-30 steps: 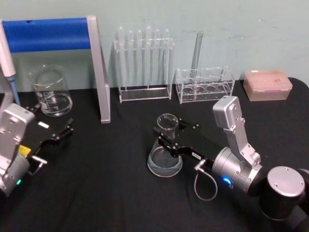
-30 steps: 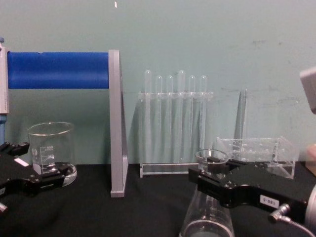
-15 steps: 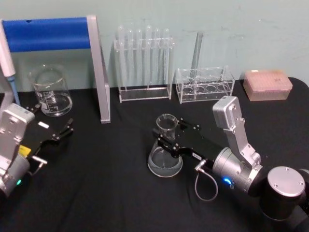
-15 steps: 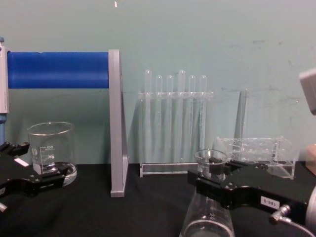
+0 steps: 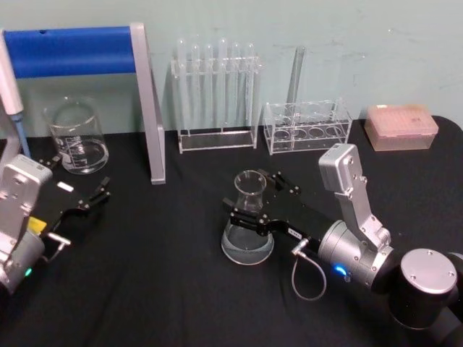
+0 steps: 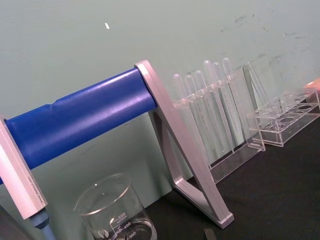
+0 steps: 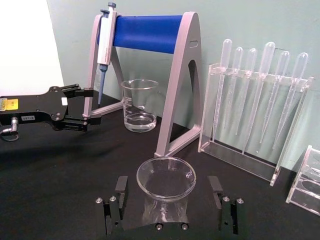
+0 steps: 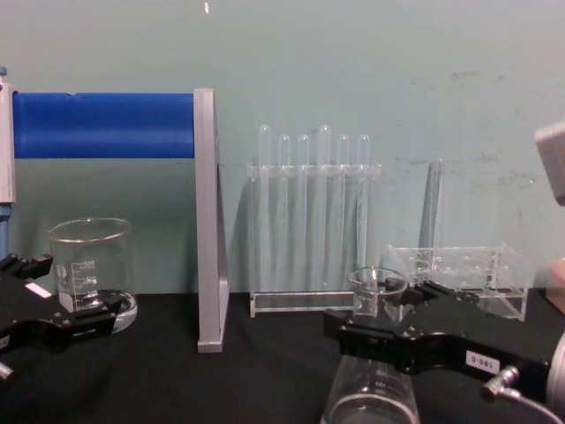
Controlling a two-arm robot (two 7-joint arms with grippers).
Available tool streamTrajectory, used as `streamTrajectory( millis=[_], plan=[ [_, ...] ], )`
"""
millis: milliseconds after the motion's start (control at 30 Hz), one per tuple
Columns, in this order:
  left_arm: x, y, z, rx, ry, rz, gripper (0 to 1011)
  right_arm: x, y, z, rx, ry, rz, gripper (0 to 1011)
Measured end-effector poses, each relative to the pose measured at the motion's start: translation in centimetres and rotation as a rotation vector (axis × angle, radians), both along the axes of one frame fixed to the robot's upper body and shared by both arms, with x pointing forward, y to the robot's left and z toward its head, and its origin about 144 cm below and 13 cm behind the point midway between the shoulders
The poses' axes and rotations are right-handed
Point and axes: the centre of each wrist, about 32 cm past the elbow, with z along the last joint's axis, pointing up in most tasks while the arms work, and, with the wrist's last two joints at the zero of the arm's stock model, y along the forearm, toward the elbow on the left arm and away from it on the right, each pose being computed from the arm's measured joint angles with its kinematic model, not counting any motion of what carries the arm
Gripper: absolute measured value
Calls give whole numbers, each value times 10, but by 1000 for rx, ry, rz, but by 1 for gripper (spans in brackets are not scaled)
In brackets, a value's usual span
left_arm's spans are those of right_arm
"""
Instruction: Grasp the erlenmeyer flask with one hand, shake it three times, then place it back.
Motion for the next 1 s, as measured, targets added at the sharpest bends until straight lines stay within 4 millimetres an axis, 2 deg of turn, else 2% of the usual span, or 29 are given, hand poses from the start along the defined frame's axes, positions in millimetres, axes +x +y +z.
streamTrajectory(
  millis=[267, 700, 1000],
  plan=[
    [0, 0, 0, 0, 0, 0, 1001, -2, -6, 1, -1, 1, 16, 1002],
    [0, 0, 0, 0, 0, 0, 1001, -25, -45, 2, -30, 17, 71, 1003],
    [0, 0, 0, 0, 0, 0, 1001, -36, -75, 5, -45, 0, 1, 1003]
  ],
)
